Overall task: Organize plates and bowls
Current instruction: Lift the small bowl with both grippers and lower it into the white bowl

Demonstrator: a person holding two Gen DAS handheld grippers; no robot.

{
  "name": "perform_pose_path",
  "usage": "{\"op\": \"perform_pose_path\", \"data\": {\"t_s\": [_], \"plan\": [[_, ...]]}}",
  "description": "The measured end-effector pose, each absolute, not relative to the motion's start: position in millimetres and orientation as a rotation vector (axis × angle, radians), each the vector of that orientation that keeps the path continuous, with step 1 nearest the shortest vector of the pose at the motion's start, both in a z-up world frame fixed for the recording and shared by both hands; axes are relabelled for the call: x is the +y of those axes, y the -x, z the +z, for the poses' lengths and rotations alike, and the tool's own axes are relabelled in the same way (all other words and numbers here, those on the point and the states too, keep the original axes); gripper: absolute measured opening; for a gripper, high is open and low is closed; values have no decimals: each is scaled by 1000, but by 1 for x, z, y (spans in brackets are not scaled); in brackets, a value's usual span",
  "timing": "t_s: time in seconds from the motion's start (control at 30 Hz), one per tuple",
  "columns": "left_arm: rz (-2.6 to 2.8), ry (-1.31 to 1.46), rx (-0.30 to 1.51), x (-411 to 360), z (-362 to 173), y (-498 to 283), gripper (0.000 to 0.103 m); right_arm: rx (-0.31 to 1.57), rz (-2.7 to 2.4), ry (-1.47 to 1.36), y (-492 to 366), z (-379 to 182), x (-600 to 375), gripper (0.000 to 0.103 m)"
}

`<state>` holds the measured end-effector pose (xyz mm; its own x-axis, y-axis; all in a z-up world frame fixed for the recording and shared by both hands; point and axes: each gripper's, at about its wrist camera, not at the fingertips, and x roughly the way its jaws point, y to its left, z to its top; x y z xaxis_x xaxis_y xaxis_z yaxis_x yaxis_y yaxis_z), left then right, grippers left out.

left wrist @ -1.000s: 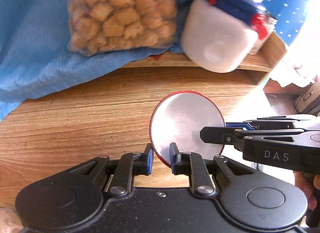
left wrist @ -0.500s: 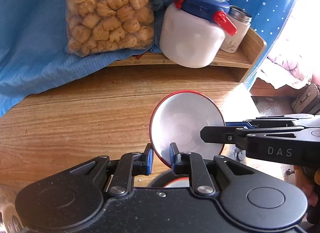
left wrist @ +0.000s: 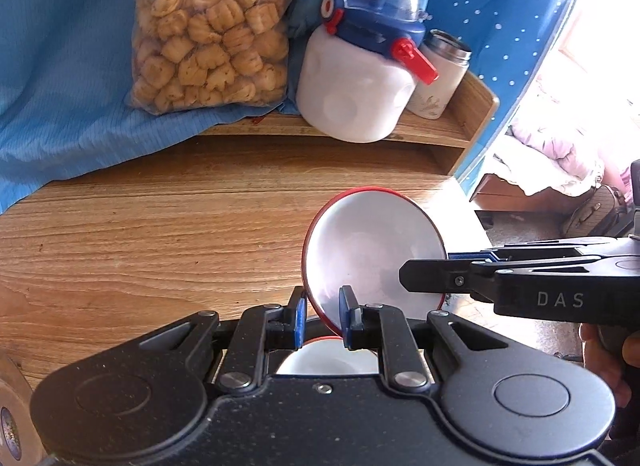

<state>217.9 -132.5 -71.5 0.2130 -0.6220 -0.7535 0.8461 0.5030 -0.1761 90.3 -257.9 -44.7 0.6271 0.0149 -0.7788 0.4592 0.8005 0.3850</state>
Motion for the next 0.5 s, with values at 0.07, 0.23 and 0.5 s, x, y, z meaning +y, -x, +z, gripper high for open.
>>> {"op": "perform_pose_path", "data": {"t_s": [0.07, 0.23, 0.5], "plan": [[-1046, -293, 878, -131, -72, -216, 18, 866, -279, -608, -88, -44, -256, 17], [-1055, -297, 881, -124, -73, -211, 18, 872, -276, -627, -83, -45, -250, 17], [-1076, -303, 921, -114, -79, -207, 19, 921, -255, -633, -80, -42, -245, 17]]}}
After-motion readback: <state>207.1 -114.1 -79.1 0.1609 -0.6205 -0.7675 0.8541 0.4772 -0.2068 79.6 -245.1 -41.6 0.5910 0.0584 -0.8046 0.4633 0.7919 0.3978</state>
